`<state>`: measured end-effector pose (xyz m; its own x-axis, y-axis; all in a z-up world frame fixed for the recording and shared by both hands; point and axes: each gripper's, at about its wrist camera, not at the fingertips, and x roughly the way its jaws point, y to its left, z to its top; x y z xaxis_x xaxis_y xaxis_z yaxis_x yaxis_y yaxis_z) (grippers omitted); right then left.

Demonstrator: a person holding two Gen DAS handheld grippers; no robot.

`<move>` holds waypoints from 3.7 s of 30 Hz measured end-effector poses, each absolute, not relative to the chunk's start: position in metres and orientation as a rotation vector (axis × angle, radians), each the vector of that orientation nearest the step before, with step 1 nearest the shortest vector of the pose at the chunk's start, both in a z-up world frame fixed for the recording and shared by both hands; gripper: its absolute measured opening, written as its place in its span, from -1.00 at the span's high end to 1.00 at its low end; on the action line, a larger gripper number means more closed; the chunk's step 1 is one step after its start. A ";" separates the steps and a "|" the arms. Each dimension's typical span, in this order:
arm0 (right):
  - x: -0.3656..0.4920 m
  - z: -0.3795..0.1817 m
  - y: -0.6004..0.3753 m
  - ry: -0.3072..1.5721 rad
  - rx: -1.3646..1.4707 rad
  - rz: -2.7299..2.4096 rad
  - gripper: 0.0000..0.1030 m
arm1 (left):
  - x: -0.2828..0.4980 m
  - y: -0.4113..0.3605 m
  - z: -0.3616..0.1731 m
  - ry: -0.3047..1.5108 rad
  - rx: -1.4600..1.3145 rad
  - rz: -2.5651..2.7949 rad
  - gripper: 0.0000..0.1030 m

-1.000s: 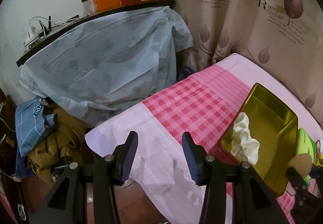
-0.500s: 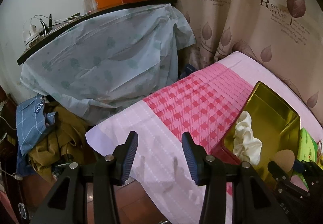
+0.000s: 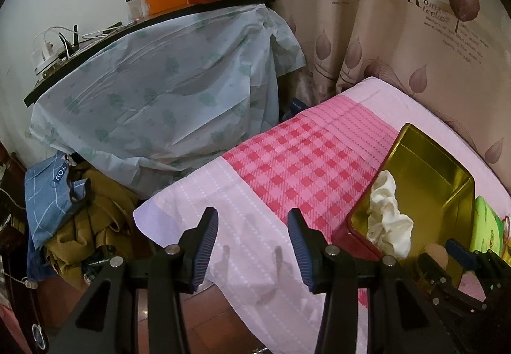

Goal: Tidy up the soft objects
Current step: 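Lower the beige sponge into the tray and open the right gripper, then grasp the black packaged tube with the right gripper, then grasp the teal fluffy scrunchie with the left gripper while the right gripper holds the tube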

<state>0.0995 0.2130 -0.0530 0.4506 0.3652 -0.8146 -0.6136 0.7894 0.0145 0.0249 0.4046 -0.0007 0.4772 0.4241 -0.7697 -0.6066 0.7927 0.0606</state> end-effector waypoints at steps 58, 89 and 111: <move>0.054 -0.074 -0.240 0.937 0.030 -0.126 -0.06 | 0.033 0.311 0.013 0.781 0.048 0.421 0.10; 0.017 -0.086 -0.318 0.934 0.078 -0.278 0.26 | 0.096 -0.023 0.007 0.890 0.124 -0.423 0.10; 0.002 -0.083 -0.350 0.921 0.168 -0.302 0.17 | 0.173 -0.123 -0.025 1.052 0.084 -0.508 0.10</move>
